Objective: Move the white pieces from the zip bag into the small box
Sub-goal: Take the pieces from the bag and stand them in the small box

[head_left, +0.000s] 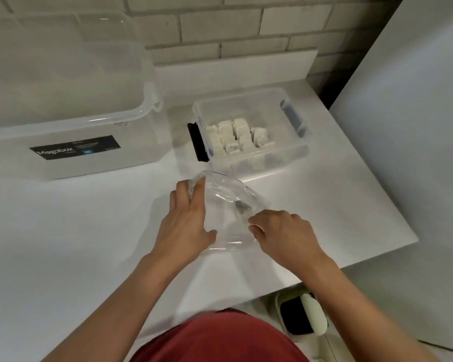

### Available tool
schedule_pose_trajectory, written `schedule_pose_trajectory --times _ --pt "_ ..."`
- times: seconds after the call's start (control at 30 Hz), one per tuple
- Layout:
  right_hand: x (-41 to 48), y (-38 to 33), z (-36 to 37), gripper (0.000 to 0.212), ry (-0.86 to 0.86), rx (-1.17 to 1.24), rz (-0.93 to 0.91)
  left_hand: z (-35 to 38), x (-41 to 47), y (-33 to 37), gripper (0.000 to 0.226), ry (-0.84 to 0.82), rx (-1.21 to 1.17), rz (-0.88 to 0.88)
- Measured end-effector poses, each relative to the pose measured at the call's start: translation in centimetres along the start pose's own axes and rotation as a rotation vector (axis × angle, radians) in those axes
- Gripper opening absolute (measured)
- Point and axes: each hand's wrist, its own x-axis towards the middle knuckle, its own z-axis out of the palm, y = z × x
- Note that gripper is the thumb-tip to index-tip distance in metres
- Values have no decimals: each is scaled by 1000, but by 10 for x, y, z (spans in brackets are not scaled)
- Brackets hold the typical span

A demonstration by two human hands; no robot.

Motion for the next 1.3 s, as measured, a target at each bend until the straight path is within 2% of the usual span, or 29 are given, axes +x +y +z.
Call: schedule_pose_trajectory --times 0.13,0.23,0.3,0.37,0.43,0.5,0.63,0.7,0.77,0.83,0.9,0.93,1.0,1.07,1.3 --pt "2 7 7 37 143 -13 55 1 -7 -2 114 13 58 12" --pt "5 9 12 49 205 57 35 0 -8 -2 105 67 53 -11" --pt "6 10 17 51 272 171 -6 -1 -10 -2 101 143 89 8" --pt "6 10 19 53 319 275 -36 3 -15 -2 97 301 181 70" --pt "5 7 20 53 329 333 -51 10 -21 2 85 470 193 148" --pt "3 7 18 52 348 358 -68 12 -23 5 74 568 165 209" --pt "-1 10 10 59 342 398 -79 0 -13 -9 47 538 -110 134" --pt "-3 11 8 61 316 414 -80 -4 -12 -13 38 605 -45 153" --pt "-5 12 7 62 303 413 -85 -3 -13 -12 49 688 84 272" --pt "-5 11 8 63 295 408 -101 -4 -14 -6 50 615 120 530" --pt "-4 10 8 64 286 411 -115 -1 -12 -2 36 366 170 754" --pt "-3 9 9 65 285 419 -122 2 -8 3 36 216 201 767" --pt "-2 9 9 65 282 429 -136 12 2 11 42 -3 231 620" --pt "-2 10 9 64 276 434 -132 21 15 15 41 -71 212 503" --pt "-6 15 7 63 273 476 -83 42 33 20 43 -212 266 490"
